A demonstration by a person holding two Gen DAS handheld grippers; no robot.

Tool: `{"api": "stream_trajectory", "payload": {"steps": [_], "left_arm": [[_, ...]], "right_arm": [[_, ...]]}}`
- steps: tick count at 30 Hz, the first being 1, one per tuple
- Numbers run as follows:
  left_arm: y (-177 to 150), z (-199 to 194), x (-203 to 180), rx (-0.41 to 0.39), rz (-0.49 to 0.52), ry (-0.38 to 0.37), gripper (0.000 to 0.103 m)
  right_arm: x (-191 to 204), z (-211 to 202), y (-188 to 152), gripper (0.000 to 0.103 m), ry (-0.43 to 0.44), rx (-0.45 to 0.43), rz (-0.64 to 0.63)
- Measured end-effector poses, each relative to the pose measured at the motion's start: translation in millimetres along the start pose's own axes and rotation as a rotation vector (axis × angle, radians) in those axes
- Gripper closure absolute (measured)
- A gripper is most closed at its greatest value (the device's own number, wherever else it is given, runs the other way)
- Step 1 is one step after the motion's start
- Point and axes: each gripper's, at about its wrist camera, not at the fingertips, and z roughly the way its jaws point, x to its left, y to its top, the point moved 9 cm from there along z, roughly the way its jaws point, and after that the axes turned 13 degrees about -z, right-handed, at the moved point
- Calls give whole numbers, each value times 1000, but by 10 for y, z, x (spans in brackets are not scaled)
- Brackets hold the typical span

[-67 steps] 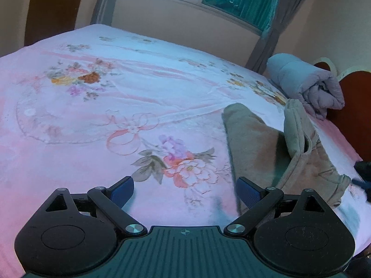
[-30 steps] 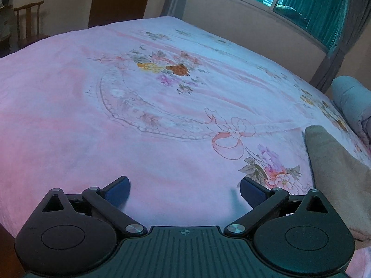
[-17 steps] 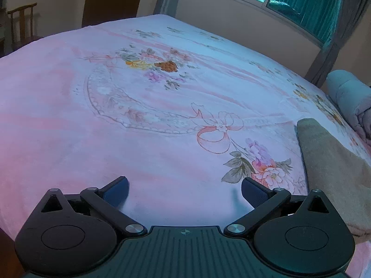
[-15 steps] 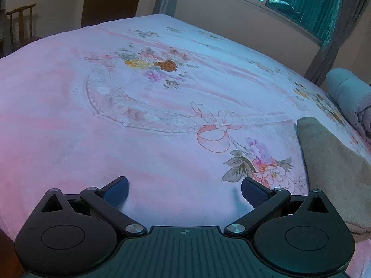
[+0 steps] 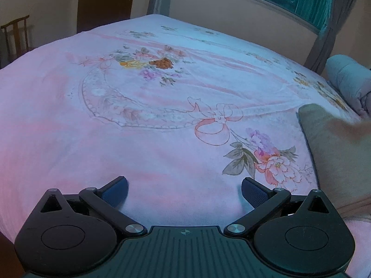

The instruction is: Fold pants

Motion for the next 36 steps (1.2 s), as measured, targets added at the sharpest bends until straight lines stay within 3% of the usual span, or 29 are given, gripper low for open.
{"api": "stream_trajectory", "payload": {"steps": [1, 3, 4, 6, 7, 9, 14, 17, 20, 21, 22, 24, 30, 36], "left_arm": [[0, 1, -4, 1, 1, 0, 0], [-3, 0, -11, -1, 0, 0, 0], [-10, 3, -20, 0, 3, 2, 0], [-28, 0, -50, 5, 19, 2, 0], [-37, -6, -67, 7, 24, -2, 0], [-39, -11, -92, 11, 32, -9, 0], [-52, 19, -208, 14, 48, -8, 0], [-54, 24, -327, 17, 53, -25, 0], [-40, -4, -560, 39, 41, -139, 0], [-33, -12, -670, 49, 42, -188, 0], [-29, 0, -811, 66, 41, -247, 0], [-35, 75, -1058, 102, 37, -317, 0], [-116, 606, -1756, 260, 26, -427, 0], [-126, 902, -2096, 314, 62, -469, 1]], "right_arm": [[-35, -72, 16, 75, 17, -38, 38], [-412, -104, -134, 75, -47, -50, 141], [-676, -65, -285, 75, -88, -17, 211], [-1211, 74, -754, 75, -193, 146, 360], [-1347, 61, -878, 75, -224, 169, 385], [-1405, -13, -908, 74, -187, 134, 416], [-1189, -59, -760, 74, -170, 112, 329], [-1384, 19, -917, 74, -217, 186, 374], [-1371, -53, -793, 65, -167, 209, 335], [-1348, -95, -706, 57, -165, 186, 298], [-1353, -207, -576, 36, -176, 130, 254], [-1453, -365, -370, 16, -173, 46, 213], [-1778, -49, -394, 26, -59, 188, 236], [-1686, 263, -484, 30, 99, 328, 182]]}}
